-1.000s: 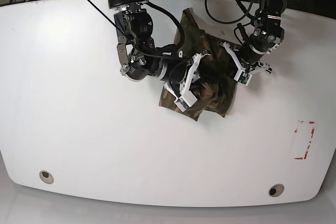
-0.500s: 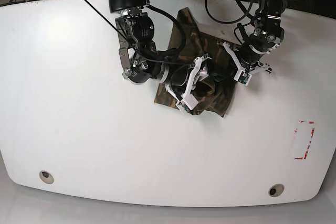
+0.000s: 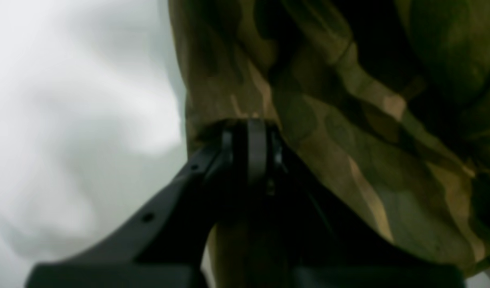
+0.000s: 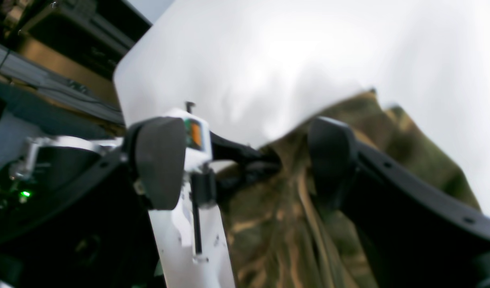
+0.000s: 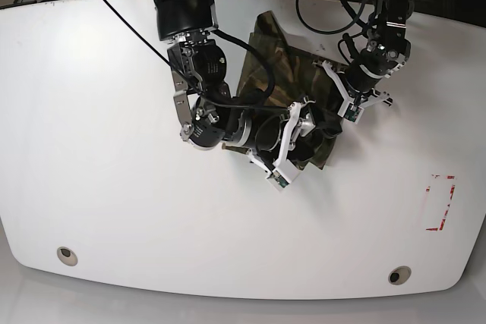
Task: Layout the t-shirt on the table in an organized manner, then fold the t-shirt properly
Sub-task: 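Lift the grasped edge with the right gripper and fold it over toward the left gripper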
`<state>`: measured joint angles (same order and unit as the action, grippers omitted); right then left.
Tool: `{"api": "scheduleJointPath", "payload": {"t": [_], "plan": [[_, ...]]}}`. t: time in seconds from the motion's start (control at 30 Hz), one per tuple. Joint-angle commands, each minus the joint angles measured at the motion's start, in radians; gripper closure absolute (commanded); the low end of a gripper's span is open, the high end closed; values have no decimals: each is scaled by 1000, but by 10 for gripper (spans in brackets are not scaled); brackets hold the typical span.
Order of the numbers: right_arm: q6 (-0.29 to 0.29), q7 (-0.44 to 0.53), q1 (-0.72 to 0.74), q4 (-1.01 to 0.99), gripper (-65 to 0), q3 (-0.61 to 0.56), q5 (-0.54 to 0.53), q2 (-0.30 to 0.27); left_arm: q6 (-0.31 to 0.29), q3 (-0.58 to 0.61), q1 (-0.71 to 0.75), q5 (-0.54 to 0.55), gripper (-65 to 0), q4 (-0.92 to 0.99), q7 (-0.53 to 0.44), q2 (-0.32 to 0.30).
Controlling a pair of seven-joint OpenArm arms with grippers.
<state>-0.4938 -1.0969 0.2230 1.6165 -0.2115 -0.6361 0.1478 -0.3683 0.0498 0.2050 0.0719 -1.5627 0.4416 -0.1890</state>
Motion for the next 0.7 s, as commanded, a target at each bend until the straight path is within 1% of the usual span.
{"api": "scheduleJointPath", "payload": {"t": [0.0,0.13,0.23,0.33,0.4,0.43,0.5,0.53,0.57,0.67], "plan": [[-3,24,39,15,-460,5,-23,6,-22,5,18,-21,-26,-25,90,0],[-3,27,65,14,-460,42,-8,-41,-22,3,20,-22,-26,-80,93,0],[-6,28,80,15,-460,83,37,-70,-22,3,20,-22,-26,-112,121,-5],[-10,30,85,17,-456,125,95,-113,-22,2,18,-22,-26,-143,144,-7],[-10,44,89,18,-435,133,120,-136,-22,-6,18,-22,-26,-161,144,-7],[-10,53,86,18,-392,133,134,-164,-24,-21,18,-22,-26,-175,144,-5],[-12,62,85,20,-330,134,132,-195,-24,-35,18,-22,-26,-183,144,-4],[-12,68,82,20,-281,134,132,-210,-24,-41,18,-22,-26,-186,144,-4],[-16,77,77,20,-215,134,131,-224,-25,-47,18,-21,-26,-189,144,-4],[-35,113,46,20,-47,137,131,-248,-27,-58,18,-21,-26,-189,144,-4]]}}
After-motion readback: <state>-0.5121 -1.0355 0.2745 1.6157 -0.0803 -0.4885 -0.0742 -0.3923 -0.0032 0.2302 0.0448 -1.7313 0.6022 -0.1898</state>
